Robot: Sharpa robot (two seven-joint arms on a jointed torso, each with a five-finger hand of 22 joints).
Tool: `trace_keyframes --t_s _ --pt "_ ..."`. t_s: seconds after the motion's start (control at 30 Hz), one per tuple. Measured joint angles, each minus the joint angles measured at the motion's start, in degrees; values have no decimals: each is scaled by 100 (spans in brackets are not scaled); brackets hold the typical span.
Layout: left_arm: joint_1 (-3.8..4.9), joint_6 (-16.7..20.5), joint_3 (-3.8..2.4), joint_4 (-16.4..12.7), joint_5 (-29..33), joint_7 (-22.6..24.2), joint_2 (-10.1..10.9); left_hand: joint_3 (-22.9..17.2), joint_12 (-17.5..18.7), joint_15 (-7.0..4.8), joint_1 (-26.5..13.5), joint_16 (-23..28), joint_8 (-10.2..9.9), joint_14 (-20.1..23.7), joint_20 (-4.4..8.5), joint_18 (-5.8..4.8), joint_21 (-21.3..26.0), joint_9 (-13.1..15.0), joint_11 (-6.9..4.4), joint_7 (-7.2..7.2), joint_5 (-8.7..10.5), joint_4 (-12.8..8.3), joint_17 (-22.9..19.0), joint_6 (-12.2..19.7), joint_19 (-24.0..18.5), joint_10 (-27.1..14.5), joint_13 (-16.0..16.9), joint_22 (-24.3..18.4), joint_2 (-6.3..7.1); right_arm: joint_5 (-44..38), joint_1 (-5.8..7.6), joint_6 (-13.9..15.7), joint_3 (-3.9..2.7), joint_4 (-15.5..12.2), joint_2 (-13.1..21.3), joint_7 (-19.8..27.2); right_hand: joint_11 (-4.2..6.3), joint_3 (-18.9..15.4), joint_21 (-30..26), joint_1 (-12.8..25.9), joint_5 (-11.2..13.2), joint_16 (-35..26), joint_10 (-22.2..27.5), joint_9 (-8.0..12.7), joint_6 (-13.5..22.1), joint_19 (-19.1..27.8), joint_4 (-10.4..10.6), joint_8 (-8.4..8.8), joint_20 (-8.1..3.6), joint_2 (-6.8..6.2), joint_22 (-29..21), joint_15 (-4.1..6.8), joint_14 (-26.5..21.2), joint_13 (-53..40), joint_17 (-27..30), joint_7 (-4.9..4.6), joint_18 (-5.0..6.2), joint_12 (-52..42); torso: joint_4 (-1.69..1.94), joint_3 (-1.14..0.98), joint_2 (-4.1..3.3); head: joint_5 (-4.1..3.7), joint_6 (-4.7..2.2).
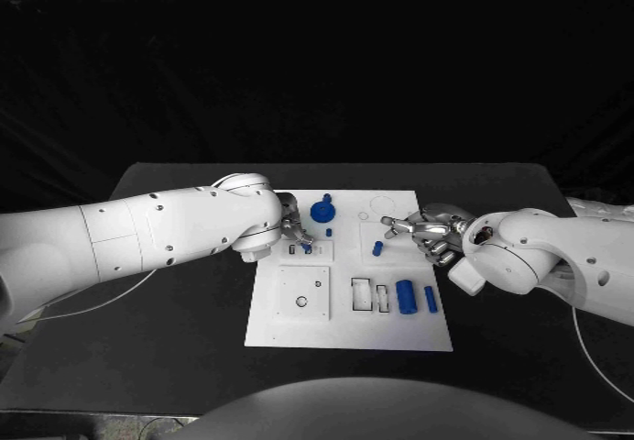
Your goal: Assemble the parts on the task board
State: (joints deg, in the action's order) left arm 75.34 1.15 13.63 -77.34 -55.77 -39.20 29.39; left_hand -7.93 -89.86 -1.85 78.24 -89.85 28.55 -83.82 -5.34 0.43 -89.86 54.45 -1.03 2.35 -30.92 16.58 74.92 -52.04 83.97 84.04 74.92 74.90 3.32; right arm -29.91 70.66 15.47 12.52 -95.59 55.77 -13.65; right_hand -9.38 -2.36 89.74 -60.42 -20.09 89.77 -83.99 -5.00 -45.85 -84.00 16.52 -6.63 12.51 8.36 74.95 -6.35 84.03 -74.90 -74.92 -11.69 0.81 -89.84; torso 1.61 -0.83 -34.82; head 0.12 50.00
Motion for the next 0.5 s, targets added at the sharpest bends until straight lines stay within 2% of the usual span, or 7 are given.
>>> trace_keyframes --t_s 0.5 --pt "0 -21 0 49 0 4 -26 1 0 0 -9 0 18 0 0 -1 0 2 -21 0 4 1 -1 0 0 -21 -1 0 9 1 0 0 0 -3 -6 0 0 0 0 0 0 0 0 0 0 0 0 0 0 0 -1 0 0 0 1 0 0 0 -2 0 0 9 0"
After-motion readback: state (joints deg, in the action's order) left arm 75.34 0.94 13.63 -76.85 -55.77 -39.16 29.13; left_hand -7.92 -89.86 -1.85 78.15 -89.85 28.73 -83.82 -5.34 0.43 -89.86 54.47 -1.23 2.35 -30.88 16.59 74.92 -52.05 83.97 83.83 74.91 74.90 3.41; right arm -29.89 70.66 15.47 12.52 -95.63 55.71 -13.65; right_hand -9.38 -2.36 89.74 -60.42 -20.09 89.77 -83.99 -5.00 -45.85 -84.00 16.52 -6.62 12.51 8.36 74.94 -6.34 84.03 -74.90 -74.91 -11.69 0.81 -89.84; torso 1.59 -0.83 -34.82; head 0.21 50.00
